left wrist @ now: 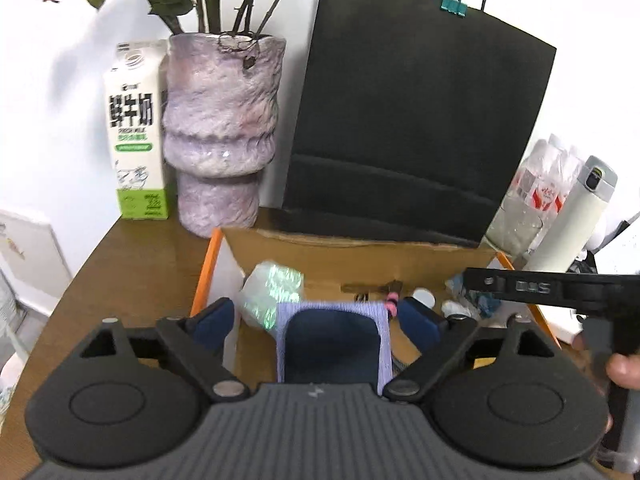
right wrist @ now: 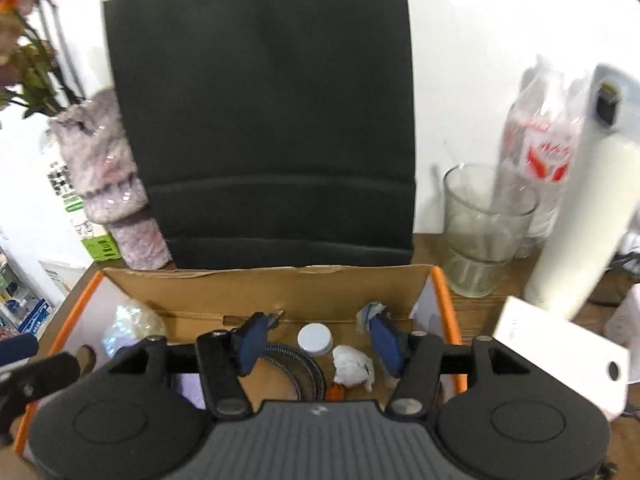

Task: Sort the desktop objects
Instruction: 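Carry navy case and bottle cap over the box and open both tools, then withdraw both tools from the box back over the table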

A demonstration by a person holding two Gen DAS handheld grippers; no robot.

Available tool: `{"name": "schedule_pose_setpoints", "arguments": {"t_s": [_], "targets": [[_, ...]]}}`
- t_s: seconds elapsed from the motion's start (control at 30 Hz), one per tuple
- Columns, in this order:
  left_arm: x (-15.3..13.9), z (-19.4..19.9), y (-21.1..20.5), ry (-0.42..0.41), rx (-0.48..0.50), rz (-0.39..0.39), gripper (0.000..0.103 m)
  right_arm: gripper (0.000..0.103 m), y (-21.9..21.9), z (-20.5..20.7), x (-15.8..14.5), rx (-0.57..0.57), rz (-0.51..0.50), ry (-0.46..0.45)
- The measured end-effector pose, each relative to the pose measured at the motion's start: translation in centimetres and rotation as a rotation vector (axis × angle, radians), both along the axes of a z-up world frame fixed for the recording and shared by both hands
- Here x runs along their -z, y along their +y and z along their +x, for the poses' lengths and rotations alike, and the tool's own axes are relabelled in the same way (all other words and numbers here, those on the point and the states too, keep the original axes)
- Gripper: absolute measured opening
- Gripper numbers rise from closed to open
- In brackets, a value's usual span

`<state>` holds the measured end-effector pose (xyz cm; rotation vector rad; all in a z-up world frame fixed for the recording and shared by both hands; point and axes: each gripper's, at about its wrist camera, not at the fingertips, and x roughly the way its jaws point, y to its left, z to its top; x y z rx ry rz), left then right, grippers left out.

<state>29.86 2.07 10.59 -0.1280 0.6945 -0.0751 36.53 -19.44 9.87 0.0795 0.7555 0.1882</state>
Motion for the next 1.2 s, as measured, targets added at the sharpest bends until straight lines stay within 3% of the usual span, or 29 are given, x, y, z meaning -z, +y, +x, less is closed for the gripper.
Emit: {"name": "schedule_pose_setpoints", "arguments": {"t_s": [0.1, 0.17, 0.23, 0.3, 0.43, 0.53, 0.7, 0.8, 0.93, 1.2], "targets": [[0.7, -3.8, -0.7, -0.003, -0.081, 0.089, 0.097, 0.070, -0.2, -4.6, -1.4, -0.011, -0.006, -0.049], [1.7, -7.6, -1.0, 0.007, -0.118, 0.085, 0.098, 0.073, -0.5, -9.2, -1.7, -0.026, -0.007, -0.097], [2.6, -12.1, -1.0, 0.001, -0.110, 0.012, 0.099, 0.073, -0.7, -14.2, -1.6, -0.050, -0.013, -0.140], [3.1, -16.4, -1.4, -0.013, -0.098, -0.013, 0.100, 0.074, -0.8, -19.2, -1.2, -0.066, -0.027, -0.164], [3.4, -24.8, -2.6, -0.114, -0.023, 0.050, 0.103, 0.084, -1.0, -28.3, 0.1, -0.096, -0.038, -0.205], [4.5, -29.5, -3.5, -0.149, 0.025, 0.123, 0.103, 0.084, -0.9, -33.4, 1.9, -0.110, -0.068, -0.188], [6.9, -35.2, -4.2, -0.189, 0.053, 0.147, 0.103, 0.084, -0.5, -39.6, 4.8, -0.075, -0.116, -0.158], [7.7, -36.7, -4.3, -0.196, 0.066, 0.151, 0.103, 0.083, -0.7, -42.7, 6.2, -0.081, -0.104, -0.154], [8.5, -37.0, -4.4, -0.179, 0.076, 0.150, 0.103, 0.084, -0.6, -45.0, 6.9, -0.072, -0.165, -0.181], [8.6, -34.9, -3.8, -0.148, 0.064, 0.113, 0.103, 0.082, -2.2, -43.0, 6.1, -0.042, -0.152, -0.202]]}}
